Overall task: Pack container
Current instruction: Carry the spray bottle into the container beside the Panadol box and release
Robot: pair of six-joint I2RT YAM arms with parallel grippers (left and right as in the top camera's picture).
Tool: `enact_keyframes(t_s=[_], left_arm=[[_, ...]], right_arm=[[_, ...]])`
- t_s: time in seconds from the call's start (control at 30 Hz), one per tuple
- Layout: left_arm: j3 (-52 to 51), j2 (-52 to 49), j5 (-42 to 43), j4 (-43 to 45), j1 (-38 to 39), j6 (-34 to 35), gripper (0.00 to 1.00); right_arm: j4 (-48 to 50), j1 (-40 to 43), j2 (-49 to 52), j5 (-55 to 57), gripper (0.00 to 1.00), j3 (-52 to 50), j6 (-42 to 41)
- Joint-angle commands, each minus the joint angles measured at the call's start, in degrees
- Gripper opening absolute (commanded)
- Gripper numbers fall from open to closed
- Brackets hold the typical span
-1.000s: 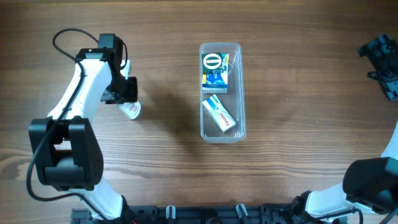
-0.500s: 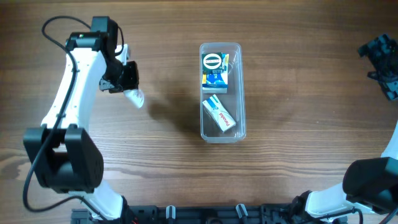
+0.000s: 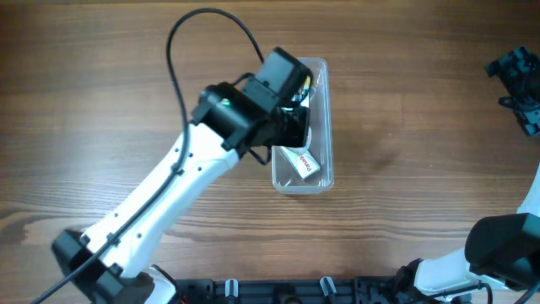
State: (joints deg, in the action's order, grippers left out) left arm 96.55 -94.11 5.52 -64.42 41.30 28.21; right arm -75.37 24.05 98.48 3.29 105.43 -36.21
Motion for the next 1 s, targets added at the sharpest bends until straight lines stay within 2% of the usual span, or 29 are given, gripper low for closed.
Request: enact_keyframes(t_s=[0.0,0.1,0.2,0.37,0.67,0.87,0.97], left_arm=[[1.05,-3.43,-4.57,-0.22,1.73,14.73,0.29],[1.01,-7.06,-5.49,-0.94,1.73,17.92,0.29],[1.01,-10.62,-9.31,-3.06,1.73,24.50,0.29],[0.96,-15.91,-8.81,-4.50,1.88,31.06,0.28],[0.35,-19.21,-8.81,-6.29,3.37,34.01,0.26],[-3.30,-19.21,-8.83,-5.16,3.65,34.01,0.27],[-3.65,-19.21,-9.79,-4.37,3.65,33.97,0.32]], right_arm=[[0.17,-0.09,0.81,0.98,1.00,-0.13,-0.87],[0.17,-0.09,0.81,0.98,1.00,-0.13,-0.87],[0.17,-0.09,0.81,0.98,1.00,-0.11,-0.85],[0.17,-0.09,0.81,0.98,1.00,-0.13,-0.87],[0.17,-0.09,0.81,0.96,1.00,-0.13,-0.85],[0.17,-0.09,0.81,0.98,1.00,-0.13,-0.85],[0.17,-0.09,0.81,0.98,1.00,-0.13,-0.87]])
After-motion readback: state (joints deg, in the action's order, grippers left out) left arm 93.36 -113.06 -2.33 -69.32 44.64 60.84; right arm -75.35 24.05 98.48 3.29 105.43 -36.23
